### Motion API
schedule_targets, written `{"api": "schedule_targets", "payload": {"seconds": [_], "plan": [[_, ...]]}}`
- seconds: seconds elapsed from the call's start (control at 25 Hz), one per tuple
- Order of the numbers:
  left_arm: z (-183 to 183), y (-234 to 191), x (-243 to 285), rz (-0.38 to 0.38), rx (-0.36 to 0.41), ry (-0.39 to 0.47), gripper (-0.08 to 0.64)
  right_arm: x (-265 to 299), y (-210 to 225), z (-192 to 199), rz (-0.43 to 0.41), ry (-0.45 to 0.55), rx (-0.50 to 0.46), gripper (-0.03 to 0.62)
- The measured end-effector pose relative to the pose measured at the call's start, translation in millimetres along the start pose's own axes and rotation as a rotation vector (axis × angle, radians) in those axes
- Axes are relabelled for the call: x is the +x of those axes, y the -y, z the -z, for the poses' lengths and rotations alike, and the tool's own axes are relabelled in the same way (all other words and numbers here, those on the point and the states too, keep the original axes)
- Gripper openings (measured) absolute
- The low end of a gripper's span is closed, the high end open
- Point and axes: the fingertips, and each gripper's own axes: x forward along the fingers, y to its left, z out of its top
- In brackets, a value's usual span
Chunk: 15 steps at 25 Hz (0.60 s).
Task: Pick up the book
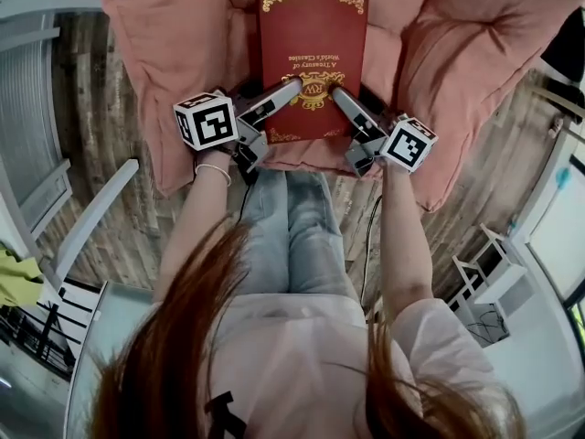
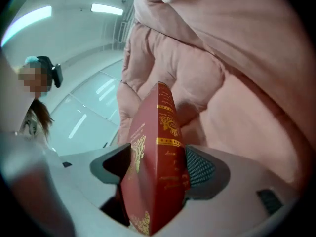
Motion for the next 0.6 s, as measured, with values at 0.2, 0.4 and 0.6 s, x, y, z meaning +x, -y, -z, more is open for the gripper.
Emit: {"api": "schedule_targets", "payload": {"seconds": [0.2,0.4,0.6], "plan": [[-44,83,-25,0.187,0.151,0.085,0.247,-17,-100,-49,-0.122,0.031,-0.220,0.362],[-76,149,-35,0.358,0.182,0.126,0.245,-21,-157,-82,-0.232,-0.055,-0.392,0.373],[-82,181,-30,0.361,0.197,0.013,0.247,-16,-202,-72,-0.414,-0.212,-0.343,0.367]]}}
